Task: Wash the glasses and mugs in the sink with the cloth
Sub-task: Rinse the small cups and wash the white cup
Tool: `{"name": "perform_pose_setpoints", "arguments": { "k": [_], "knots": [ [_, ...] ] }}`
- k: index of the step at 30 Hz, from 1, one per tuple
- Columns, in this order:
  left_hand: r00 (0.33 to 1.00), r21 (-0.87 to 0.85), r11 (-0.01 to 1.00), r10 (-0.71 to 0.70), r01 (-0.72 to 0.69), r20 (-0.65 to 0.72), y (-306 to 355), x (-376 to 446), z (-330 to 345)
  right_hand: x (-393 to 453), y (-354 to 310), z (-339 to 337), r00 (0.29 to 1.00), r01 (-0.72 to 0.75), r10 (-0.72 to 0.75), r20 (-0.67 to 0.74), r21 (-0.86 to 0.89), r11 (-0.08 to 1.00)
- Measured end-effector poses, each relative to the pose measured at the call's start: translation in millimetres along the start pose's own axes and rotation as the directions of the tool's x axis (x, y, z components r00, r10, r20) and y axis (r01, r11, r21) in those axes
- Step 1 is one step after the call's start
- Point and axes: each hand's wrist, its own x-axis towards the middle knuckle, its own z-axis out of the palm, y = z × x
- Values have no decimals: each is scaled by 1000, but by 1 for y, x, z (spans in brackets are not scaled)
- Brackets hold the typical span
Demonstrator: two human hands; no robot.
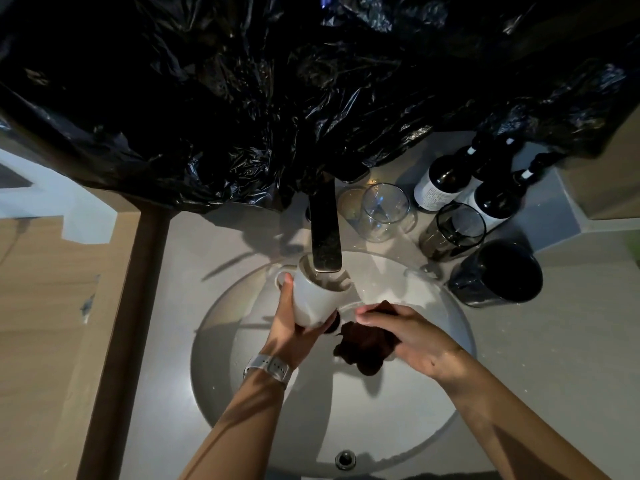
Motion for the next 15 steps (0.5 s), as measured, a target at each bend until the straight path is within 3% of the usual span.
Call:
{"name": "perform_pose_setpoints", "arguments": {
  "k": [3, 5, 6, 8, 9, 10, 15],
  "knots": [
    [1000, 18, 1000, -18, 18, -8, 2, 1, -5, -2, 7, -13, 998, -35, 32, -53, -53, 998],
    [1000, 46, 998, -30, 30, 5, 3, 0, -6, 0, 11, -15, 982, 27, -65, -175, -211, 977],
    [999, 57, 998, -35, 35, 3, 2, 0, -6, 2, 12, -16, 962, 57, -151, -227, -376, 925],
    [998, 65, 996, -54, 54, -14, 1, 1, -3, 7, 14, -20, 917, 43, -315, -243, -726, 686],
    [998, 74, 995, -65, 66, -18, 1, 2, -1, 7, 13, -19, 899, 14, -366, -240, -820, 573],
    [997, 102, 992, -71, 73, -23, -1, 4, 2, 7, 13, -20, 890, -12, -382, -249, -851, 526],
    [993, 191, 976, -96, 107, -68, -6, 17, 9, 1, 2, -29, 880, 19, -380, -284, -779, 626]
  ]
}}
